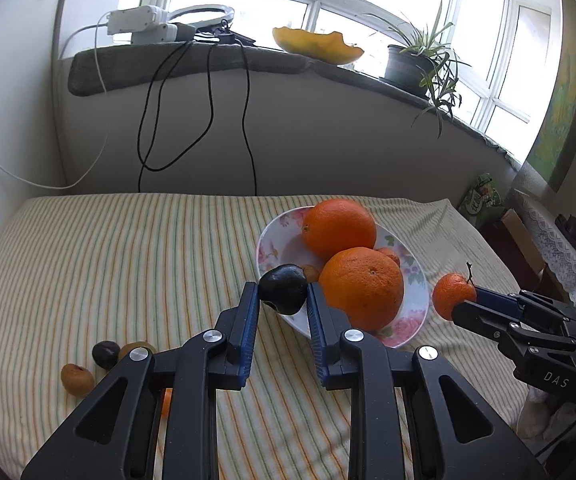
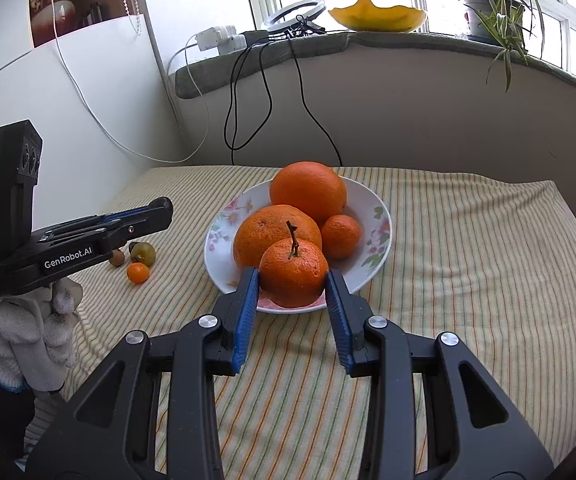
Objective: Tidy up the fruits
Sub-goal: 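Carry the plum and mandarin over the bowl with both grippers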
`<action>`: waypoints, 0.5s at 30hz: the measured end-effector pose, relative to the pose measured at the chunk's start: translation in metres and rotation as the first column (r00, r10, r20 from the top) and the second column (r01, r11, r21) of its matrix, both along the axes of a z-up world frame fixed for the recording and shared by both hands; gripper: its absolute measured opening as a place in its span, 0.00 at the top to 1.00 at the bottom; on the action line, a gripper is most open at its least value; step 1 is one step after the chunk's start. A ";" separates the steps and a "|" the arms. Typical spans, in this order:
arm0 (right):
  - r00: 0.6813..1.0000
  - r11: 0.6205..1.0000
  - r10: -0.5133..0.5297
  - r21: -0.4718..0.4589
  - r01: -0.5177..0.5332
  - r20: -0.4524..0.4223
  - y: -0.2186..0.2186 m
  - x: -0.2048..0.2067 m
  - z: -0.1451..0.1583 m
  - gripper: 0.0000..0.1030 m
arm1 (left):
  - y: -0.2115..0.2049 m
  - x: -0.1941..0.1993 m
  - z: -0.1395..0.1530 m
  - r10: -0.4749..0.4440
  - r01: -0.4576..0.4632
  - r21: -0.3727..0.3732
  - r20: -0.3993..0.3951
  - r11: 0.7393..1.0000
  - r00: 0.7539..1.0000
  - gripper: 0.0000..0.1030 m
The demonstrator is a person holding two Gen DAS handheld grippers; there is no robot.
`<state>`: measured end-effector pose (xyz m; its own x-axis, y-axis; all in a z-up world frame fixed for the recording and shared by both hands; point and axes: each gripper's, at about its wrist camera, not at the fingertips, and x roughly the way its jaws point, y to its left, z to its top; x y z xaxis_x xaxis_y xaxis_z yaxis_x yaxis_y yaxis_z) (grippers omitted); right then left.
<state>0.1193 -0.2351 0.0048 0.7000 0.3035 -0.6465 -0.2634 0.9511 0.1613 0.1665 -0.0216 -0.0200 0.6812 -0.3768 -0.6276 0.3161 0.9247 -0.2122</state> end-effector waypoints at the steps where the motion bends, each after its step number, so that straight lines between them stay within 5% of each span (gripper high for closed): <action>1: 1.000 1.000 -0.003 0.001 0.003 -0.001 -0.003 0.001 -0.001 0.65 | -0.003 0.002 -0.001 -0.002 0.002 0.002 -0.002 1.000 1.000 0.78; 15: 1.000 1.000 -0.023 0.004 0.023 -0.018 -0.017 0.016 -0.011 0.65 | -0.020 0.018 -0.008 -0.020 0.020 0.013 -0.021 1.000 1.000 0.78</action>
